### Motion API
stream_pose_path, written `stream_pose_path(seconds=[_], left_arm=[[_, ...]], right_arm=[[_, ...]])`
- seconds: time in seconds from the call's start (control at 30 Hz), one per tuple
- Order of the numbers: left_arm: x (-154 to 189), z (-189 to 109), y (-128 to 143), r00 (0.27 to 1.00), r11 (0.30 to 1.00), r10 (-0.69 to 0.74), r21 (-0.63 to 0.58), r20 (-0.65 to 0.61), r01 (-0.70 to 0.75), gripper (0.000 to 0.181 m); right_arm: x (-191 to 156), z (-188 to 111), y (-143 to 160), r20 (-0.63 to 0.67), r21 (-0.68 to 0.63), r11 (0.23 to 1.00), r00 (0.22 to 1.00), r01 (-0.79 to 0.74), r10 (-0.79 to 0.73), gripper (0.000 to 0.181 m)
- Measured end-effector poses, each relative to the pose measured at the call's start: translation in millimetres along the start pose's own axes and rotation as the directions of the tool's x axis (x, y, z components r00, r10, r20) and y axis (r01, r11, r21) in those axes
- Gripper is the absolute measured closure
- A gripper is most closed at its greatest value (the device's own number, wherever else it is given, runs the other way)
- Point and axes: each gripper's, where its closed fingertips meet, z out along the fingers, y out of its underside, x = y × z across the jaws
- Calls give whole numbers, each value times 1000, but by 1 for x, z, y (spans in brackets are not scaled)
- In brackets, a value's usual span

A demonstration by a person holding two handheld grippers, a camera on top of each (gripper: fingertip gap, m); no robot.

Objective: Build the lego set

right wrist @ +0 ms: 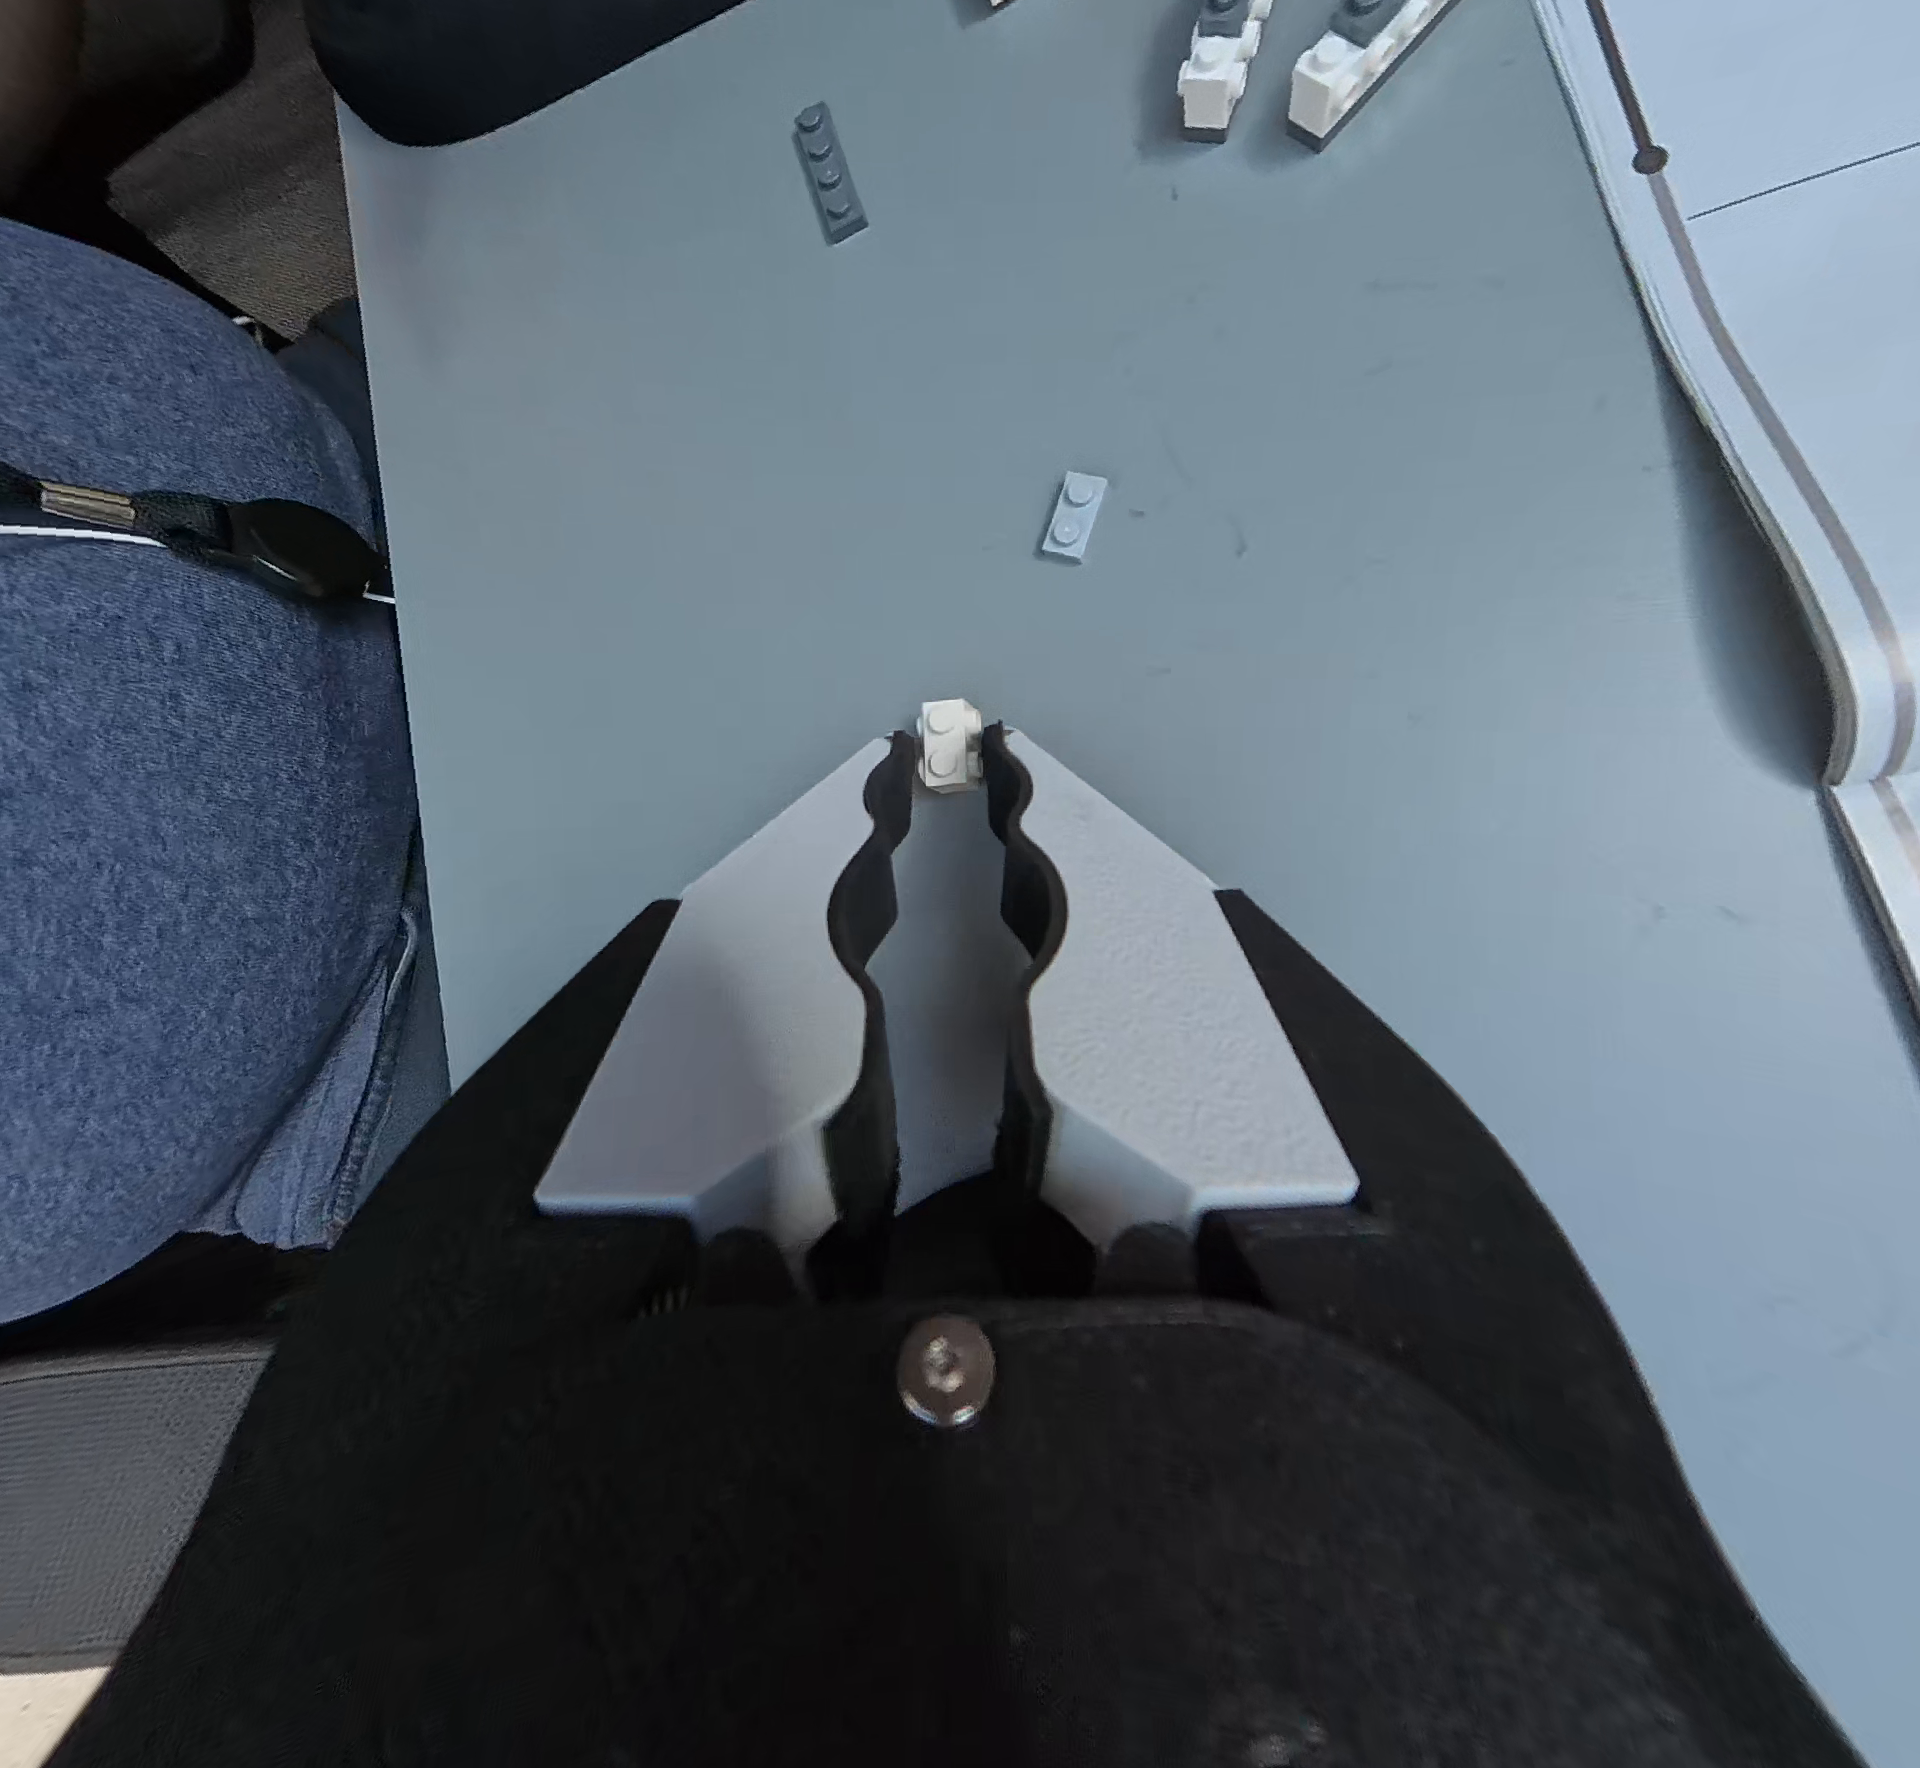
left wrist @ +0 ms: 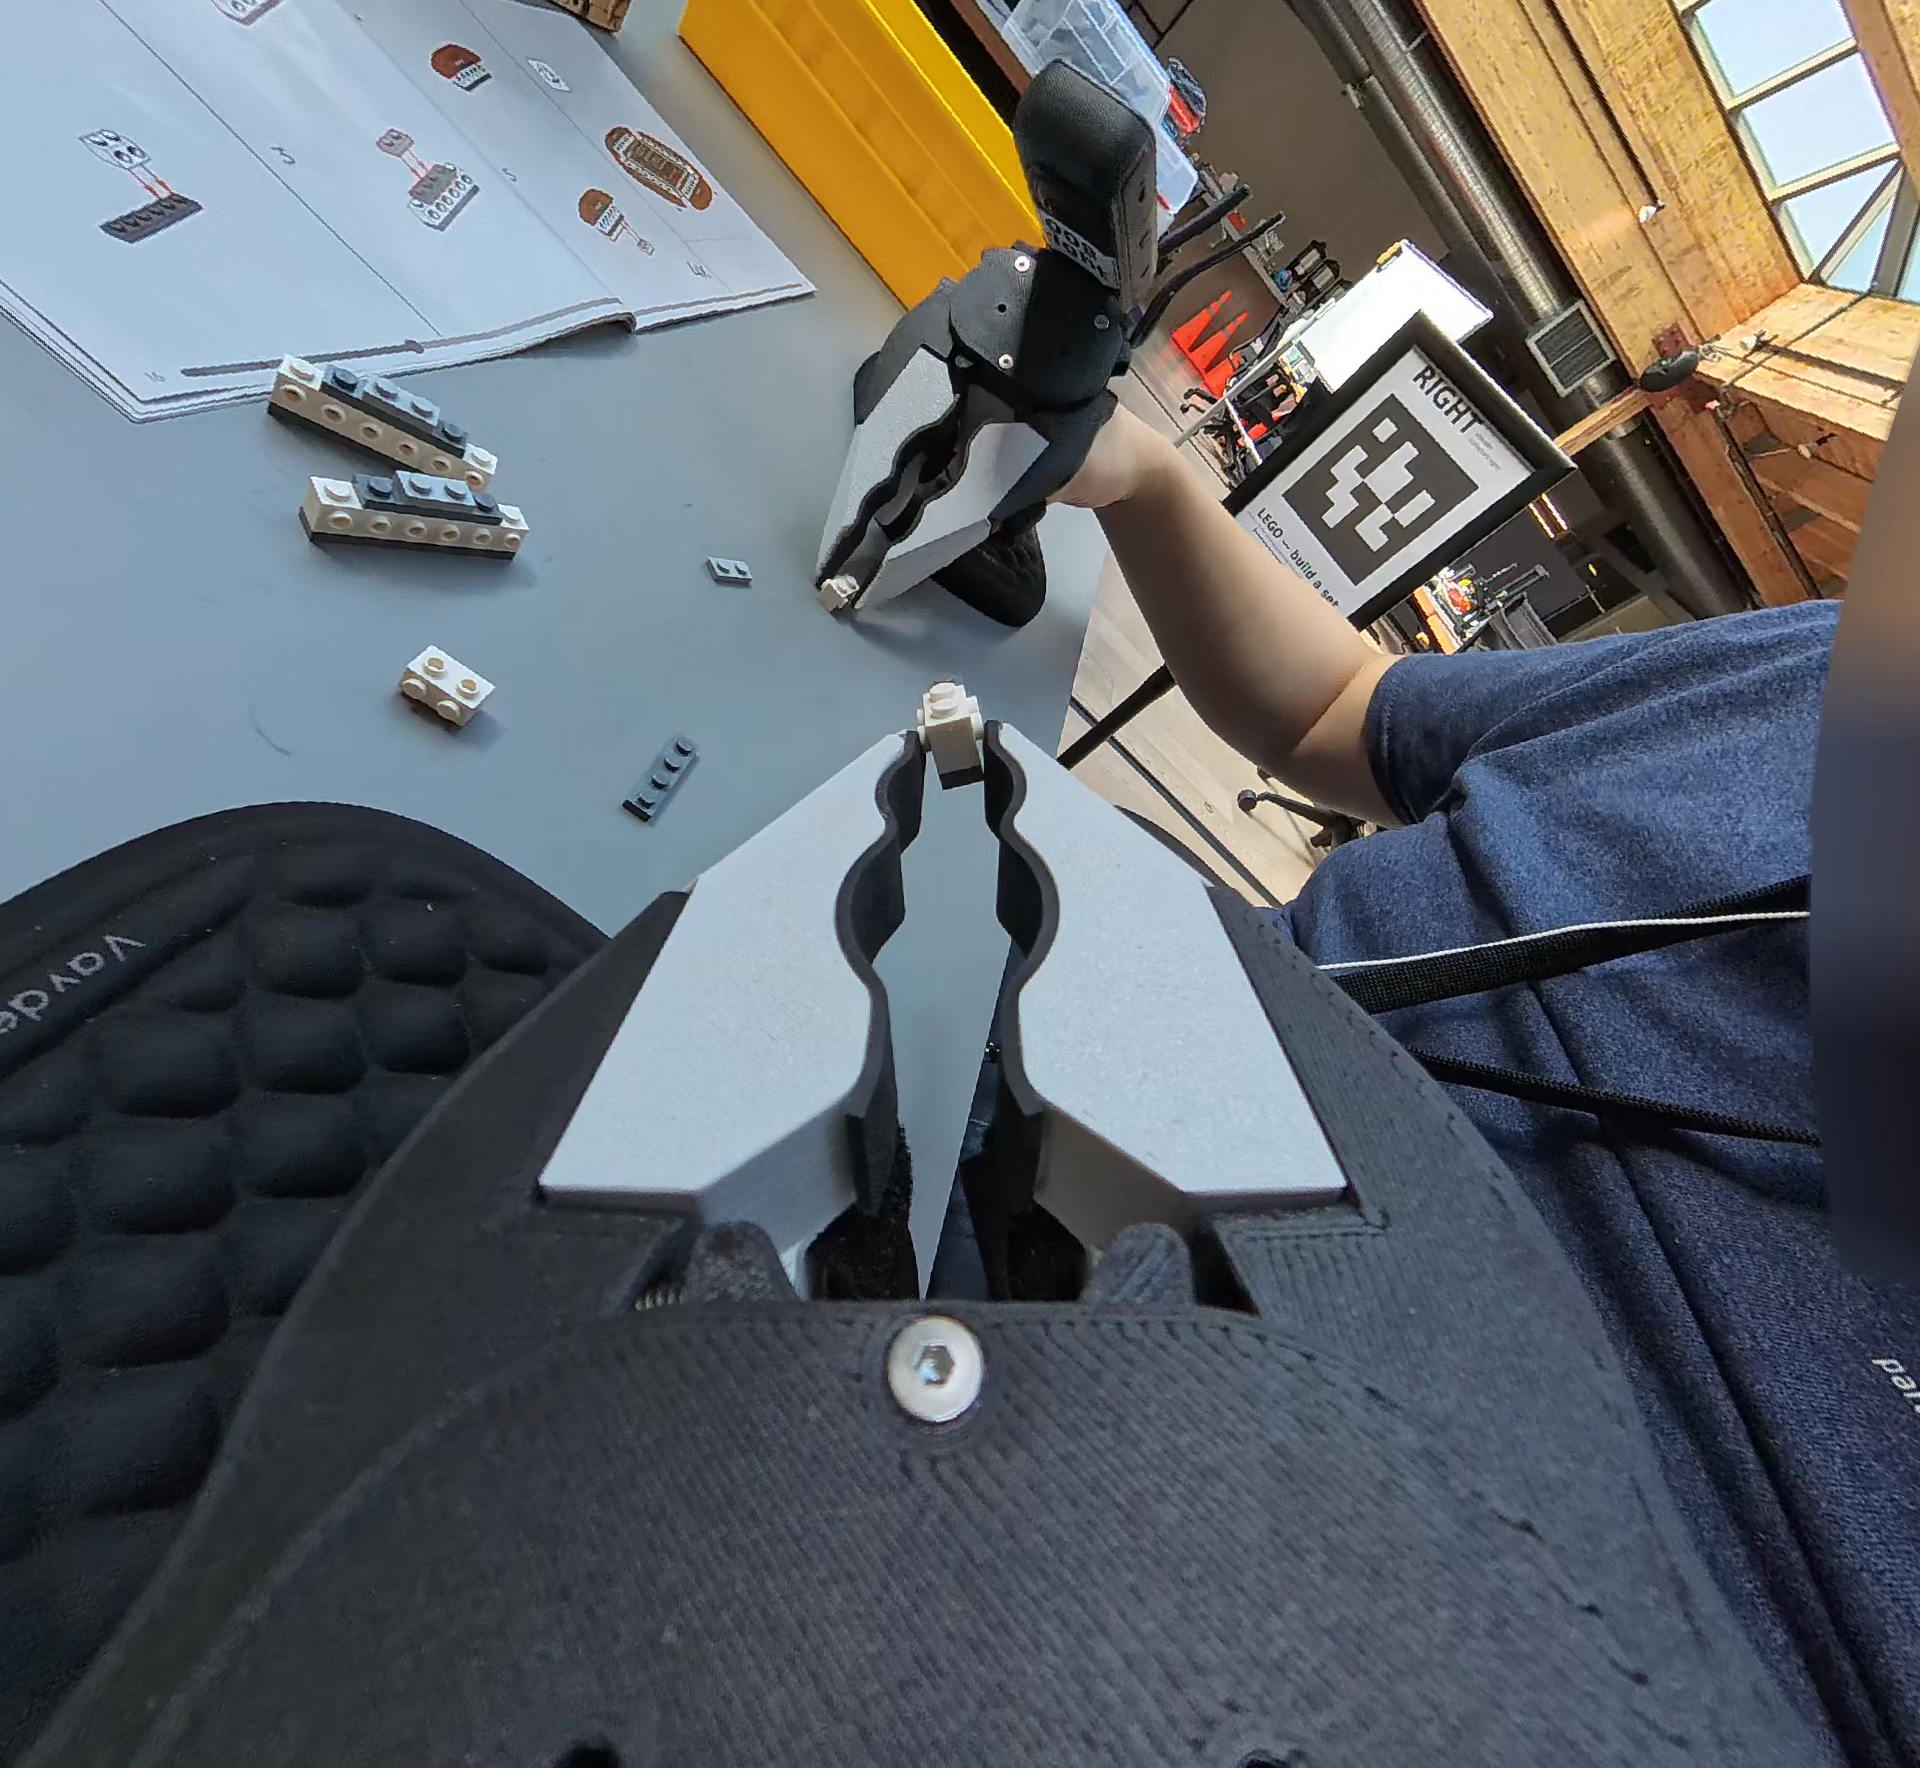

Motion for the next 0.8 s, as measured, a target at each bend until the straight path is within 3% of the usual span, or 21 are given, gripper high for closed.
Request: stream_pose_path(seconds=[0.17, 0.27, 0.5, 0.6, 0.7, 0.8], left_arm=[[0, 0, 0, 1000, 1000, -4, 0, -2, 4, 172], [0, 1, 1, 1000, 1000, -4, -8, -6, 4, 172], [1, 2, 2, 1000, 1000, -6, -7, -8, 6, 172], [0, 3, 3, 1000, 1000, -9, -8, -7, 8, 172], [-3, 6, 1, 1000, 999, -30, 13, -10, 30, 172], [0, 11, 1, 998, 998, -44, 31, -47, 46, 172]], right_arm=[[-3, 1, 1, -89, -1, 996, 992, 86, -86, 170], [-2, -2, -1, -142, 13, 995, 985, 100, -97, 159], [-3, -4, 0, -170, 19, 993, 979, 118, -113, 162], [-4, -1, -1, -160, 30, 992, 981, 120, -114, 171], [-10, -8, -18, -133, 112, 991, 989, 75, -60, 171], [-34, -26, -70, 15, 311, 950, 999, -32, 29, 171]])
